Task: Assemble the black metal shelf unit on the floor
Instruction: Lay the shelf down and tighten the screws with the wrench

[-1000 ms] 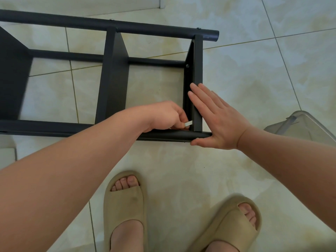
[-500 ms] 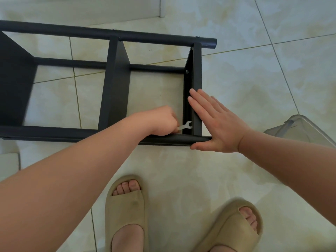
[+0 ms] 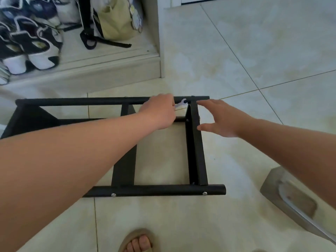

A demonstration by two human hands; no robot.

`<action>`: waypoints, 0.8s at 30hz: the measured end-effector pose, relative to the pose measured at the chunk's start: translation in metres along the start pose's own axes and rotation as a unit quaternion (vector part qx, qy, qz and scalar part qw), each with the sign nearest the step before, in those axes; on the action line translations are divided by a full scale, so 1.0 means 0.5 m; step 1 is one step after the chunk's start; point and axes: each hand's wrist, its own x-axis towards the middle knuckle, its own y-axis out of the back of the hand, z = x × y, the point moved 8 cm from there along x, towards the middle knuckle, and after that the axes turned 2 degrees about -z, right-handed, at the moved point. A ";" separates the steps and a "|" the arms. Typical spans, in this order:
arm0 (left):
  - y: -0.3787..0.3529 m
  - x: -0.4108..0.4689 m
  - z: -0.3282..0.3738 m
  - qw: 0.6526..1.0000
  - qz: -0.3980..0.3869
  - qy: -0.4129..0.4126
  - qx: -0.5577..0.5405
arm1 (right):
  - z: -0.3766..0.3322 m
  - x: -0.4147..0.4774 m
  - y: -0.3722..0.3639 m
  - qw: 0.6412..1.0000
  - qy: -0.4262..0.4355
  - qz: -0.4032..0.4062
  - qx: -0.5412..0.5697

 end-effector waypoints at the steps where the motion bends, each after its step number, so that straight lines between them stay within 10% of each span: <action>1: 0.008 0.027 -0.002 0.999 0.006 -0.006 0.032 | 0.006 0.025 0.009 1.000 -0.006 -0.001 0.001; 10: -0.029 0.161 -0.098 0.993 -0.086 0.079 -0.014 | 0.065 0.164 0.001 0.992 -0.070 -0.102 -0.022; 24: 0.110 -0.165 0.076 0.997 -0.044 -0.058 0.003 | -0.108 -0.201 0.113 0.988 -0.033 0.058 -0.142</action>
